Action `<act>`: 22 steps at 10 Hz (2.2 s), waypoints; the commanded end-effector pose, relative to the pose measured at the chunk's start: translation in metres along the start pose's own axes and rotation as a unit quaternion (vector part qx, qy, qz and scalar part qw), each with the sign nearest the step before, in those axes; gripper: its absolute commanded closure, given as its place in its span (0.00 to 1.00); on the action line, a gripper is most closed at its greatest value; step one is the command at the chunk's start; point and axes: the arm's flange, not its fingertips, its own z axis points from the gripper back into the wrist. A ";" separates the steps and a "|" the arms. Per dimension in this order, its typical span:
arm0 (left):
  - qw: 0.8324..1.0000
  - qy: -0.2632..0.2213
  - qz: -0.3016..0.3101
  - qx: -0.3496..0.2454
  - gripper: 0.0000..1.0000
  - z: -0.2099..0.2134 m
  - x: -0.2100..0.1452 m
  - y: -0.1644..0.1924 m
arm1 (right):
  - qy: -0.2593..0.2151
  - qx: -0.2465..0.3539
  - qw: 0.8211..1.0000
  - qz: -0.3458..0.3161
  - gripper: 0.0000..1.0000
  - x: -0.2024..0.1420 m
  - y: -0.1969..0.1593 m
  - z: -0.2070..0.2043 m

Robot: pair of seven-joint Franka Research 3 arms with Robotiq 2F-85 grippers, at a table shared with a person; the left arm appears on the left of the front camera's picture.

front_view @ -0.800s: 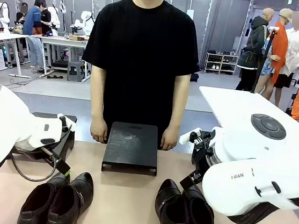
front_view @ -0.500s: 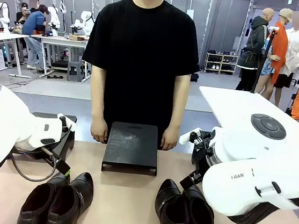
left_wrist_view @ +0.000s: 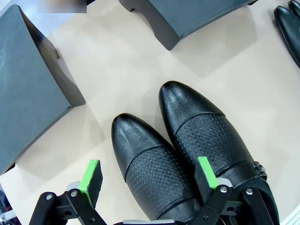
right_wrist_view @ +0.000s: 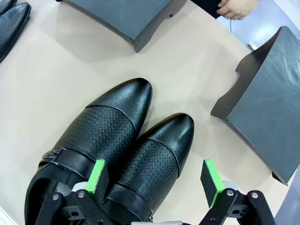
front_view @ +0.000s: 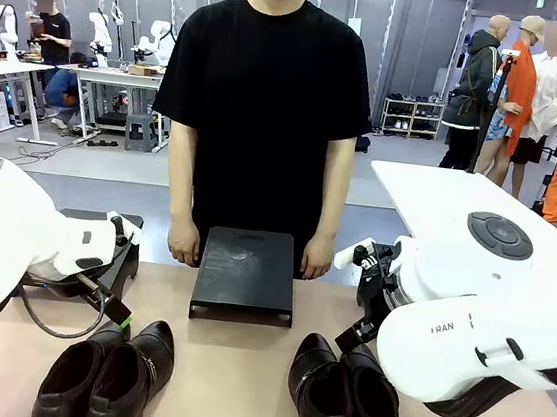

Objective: Place the shoes on the stand as instructed by the person.
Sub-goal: Pick up one pair of Shoes and place it on the Shoes Stand indicated by the person.

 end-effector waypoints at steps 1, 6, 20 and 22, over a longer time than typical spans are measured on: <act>1.000 0.000 0.000 0.000 0.00 0.000 0.000 0.000 | 0.000 0.000 1.000 0.000 0.00 0.000 0.000 0.000; 0.995 -0.009 0.034 -0.088 0.00 0.093 0.049 0.045 | -0.036 0.052 0.998 -0.003 0.00 0.061 -0.036 0.082; 0.816 -0.269 0.359 -0.364 0.00 0.236 -0.268 0.249 | -0.186 0.341 0.814 -0.431 0.00 -0.229 -0.251 0.211; 0.820 -0.277 0.368 -0.341 0.00 0.248 -0.283 0.254 | -0.196 0.322 0.813 -0.444 0.00 -0.242 -0.257 0.225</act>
